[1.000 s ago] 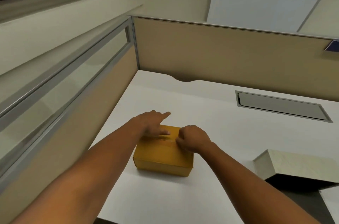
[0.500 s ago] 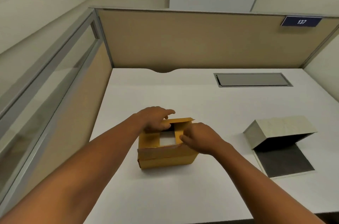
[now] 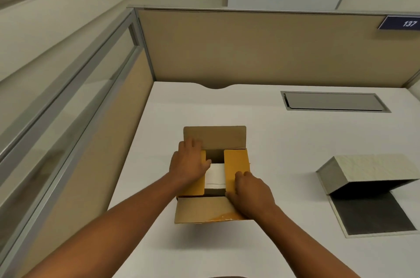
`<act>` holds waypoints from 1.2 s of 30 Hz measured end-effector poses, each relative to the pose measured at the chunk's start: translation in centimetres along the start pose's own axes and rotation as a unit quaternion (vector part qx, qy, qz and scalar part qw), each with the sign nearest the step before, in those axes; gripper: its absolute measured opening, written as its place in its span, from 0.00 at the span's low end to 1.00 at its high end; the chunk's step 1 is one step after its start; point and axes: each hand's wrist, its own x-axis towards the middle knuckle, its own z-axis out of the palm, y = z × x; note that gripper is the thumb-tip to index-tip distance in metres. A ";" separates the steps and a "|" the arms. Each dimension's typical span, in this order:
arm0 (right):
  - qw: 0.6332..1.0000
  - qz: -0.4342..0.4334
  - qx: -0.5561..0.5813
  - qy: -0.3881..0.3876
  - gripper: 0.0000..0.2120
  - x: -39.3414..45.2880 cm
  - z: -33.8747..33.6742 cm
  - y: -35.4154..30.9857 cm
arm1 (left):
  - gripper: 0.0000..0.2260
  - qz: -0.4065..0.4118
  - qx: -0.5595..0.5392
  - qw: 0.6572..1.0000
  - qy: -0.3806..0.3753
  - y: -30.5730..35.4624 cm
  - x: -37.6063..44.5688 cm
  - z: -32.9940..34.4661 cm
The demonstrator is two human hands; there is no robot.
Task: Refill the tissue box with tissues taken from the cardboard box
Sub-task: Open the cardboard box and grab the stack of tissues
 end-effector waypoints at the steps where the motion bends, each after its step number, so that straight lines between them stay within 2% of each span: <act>1: 1.000 0.002 0.001 0.011 0.26 0.0 0.3 -0.1 | 0.33 -0.012 0.008 1.000 -0.017 0.2 -0.6 0.7; 3: 0.999 0.009 -0.005 0.036 0.33 0.1 0.7 -0.4 | 0.38 -0.027 0.018 0.999 -0.037 0.3 -1.3 1.9; 6: 0.997 0.020 -0.027 0.064 0.37 0.2 0.9 -0.6 | 0.40 -0.046 0.010 0.998 -0.032 0.2 -1.7 2.7; 9: 0.998 0.029 -0.015 0.054 0.34 0.5 0.6 -0.6 | 0.38 -0.048 -0.035 0.998 -0.027 -0.1 -1.6 2.7; 12: 0.998 0.037 0.034 0.044 0.29 0.7 -0.4 0.0 | 0.36 -0.048 -0.142 0.988 -0.040 -1.4 -1.4 1.7; 14: 0.991 0.051 0.107 0.058 0.25 0.7 -1.7 0.9 | 0.34 -0.049 -0.253 0.964 -0.060 -2.9 -1.4 0.4; 16: 0.977 0.068 0.190 0.071 0.21 0.7 -2.8 2.5 | 0.30 -0.059 -0.368 0.924 -0.082 -4.6 -1.4 -1.1; 19: 0.941 0.105 0.313 0.072 0.13 0.6 -3.6 5.3 | 0.27 -0.102 -0.450 0.881 -0.104 -7.0 -1.6 -2.7; 22: 0.887 0.152 0.434 0.040 0.08 0.5 -3.2 7.7 | 0.30 -0.129 -0.418 0.894 -0.094 -8.7 -1.7 -3.0; 23: 0.872 0.161 0.462 0.028 0.06 0.5 -2.9 8.4 | 0.32 -0.139 -0.375 0.914 -0.074 -8.9 -1.7 -3.0; 25: 0.843 0.179 0.508 0.009 0.06 0.4 -2.3 9.5 | 0.35 -0.129 -0.188 0.973 -0.010 -8.8 -1.9 -3.0; 26: 0.826 0.192 0.530 0.000 0.06 0.4 -1.9 10.0 | 0.35 -0.083 -0.074 0.993 0.037 -8.3 -2.0 -3.0; 27: 0.810 0.207 0.549 -0.010 0.06 0.4 -1.5 10.4 | 0.33 -0.015 0.013 0.996 0.082 -7.5 -2.1 -3.0; 29: 0.788 0.230 0.570 -0.026 0.07 0.5 -0.7 10.9 | 0.25 0.108 0.070 0.985 0.114 -5.6 -1.9 -2.7; 31: 0.785 0.243 0.569 -0.034 0.08 0.6 0.0 11.2 | 0.16 0.185 0.040 0.981 0.052 -3.4 -1.4 -2.2; 32: 0.786 0.245 0.567 -0.036 0.08 0.6 0.3 11.2 | 0.15 0.201 0.012 0.980 0.006 -2.5 -0.9 -1.8; 34: 0.793 0.245 0.556 -0.036 0.08 0.7 0.6 11.2 | 0.19 0.202 -0.041 0.975 -0.080 -0.9 0.4 -0.8; 36: 0.810 0.238 0.535 -0.036 0.09 0.9 0.6 11.1 | 0.24 0.167 -0.092 0.970 -0.153 0.4 2.1 0.3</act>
